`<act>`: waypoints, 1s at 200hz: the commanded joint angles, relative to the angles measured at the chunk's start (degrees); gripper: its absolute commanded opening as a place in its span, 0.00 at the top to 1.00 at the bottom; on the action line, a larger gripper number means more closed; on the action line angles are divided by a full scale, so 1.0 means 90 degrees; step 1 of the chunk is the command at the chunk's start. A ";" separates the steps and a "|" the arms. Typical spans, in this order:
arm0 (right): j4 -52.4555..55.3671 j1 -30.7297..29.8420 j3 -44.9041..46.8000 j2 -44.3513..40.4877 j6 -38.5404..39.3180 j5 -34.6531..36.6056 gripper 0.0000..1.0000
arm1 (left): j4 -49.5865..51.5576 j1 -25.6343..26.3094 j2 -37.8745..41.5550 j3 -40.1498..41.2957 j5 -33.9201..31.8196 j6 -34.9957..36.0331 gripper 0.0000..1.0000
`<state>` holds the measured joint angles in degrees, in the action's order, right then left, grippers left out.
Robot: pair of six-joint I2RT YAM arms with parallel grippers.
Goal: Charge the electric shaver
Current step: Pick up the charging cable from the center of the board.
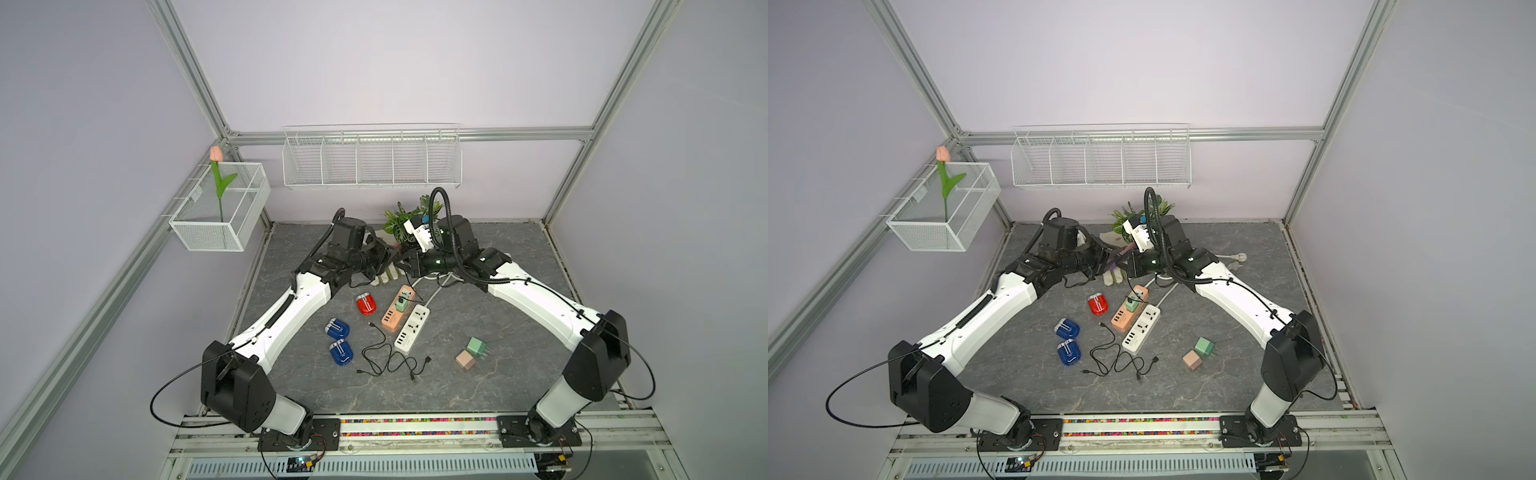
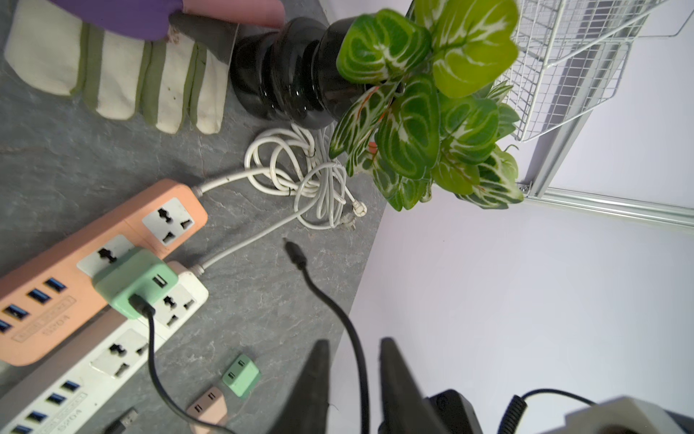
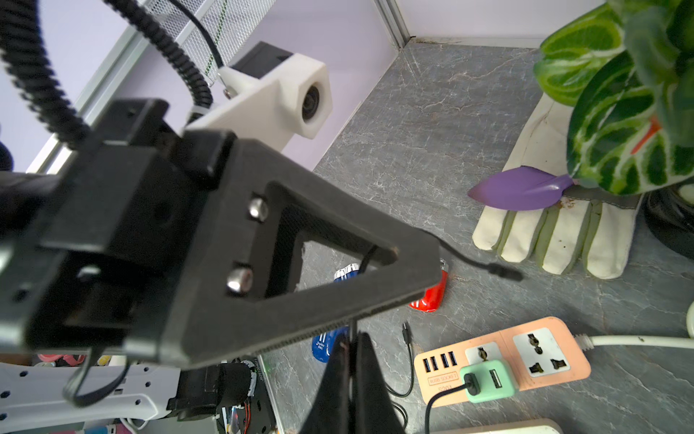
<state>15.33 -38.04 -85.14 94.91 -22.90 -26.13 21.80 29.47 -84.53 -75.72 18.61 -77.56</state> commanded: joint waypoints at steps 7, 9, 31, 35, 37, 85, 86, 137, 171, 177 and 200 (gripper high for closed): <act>-0.0613 0.0153 0.0354 -0.0472 0.0067 -0.0711 0.93 | -0.1193 -0.0381 -0.0026 0.0788 0.0449 -0.1222 0.35; -0.0643 0.0159 0.0380 -0.0476 0.0052 -0.0754 0.93 | -0.1339 -0.0396 -0.0030 0.0855 0.0473 -0.1328 0.34; -0.1015 0.0225 0.0642 -0.0561 -0.0091 -0.1065 0.93 | -0.2647 -0.0508 -0.0227 0.1382 0.0708 -0.2461 0.30; -0.1092 0.0231 0.0676 -0.0573 -0.0107 -0.1071 0.93 | -0.2861 -0.0504 -0.0275 0.1444 0.0748 -0.2647 0.30; -0.1126 0.0232 0.0699 -0.0584 -0.0123 -0.1083 0.93 | -0.2967 -0.0497 -0.0305 0.1474 0.0772 -0.2738 0.29; -0.1753 0.0337 0.0988 -0.0550 -0.0366 -0.1212 0.93 | -0.4903 -0.0476 -0.0678 0.2042 0.1106 -0.4602 0.29; -0.1757 0.0339 0.0991 -0.0548 -0.0366 -0.1210 0.93 | -0.4932 -0.0474 -0.0682 0.2044 0.1116 -0.4633 0.29; -0.2356 0.0496 0.1282 -0.0526 -0.0516 -0.1384 0.93 | -0.5225 -0.0423 -0.0566 0.2371 0.1504 -0.5469 0.35; -0.2854 0.0565 0.1430 -0.0507 -0.0745 -0.1578 0.93 | -0.5123 -0.0422 -0.0653 0.2296 0.1731 -0.5573 0.40; -0.2874 0.0570 0.1438 -0.0498 -0.0756 -0.1604 0.93 | -0.5118 -0.0423 -0.0671 0.2291 0.1749 -0.5580 0.42; -0.2903 0.0588 0.1500 -0.0513 -0.0800 -0.1642 0.93 | -0.5203 -0.0423 -0.0754 0.2262 0.1745 -0.5618 0.51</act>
<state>-7.11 -33.15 -73.21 90.76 -28.97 -38.92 -23.18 25.54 -90.43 -55.07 31.35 -115.00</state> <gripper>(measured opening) 0.069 0.528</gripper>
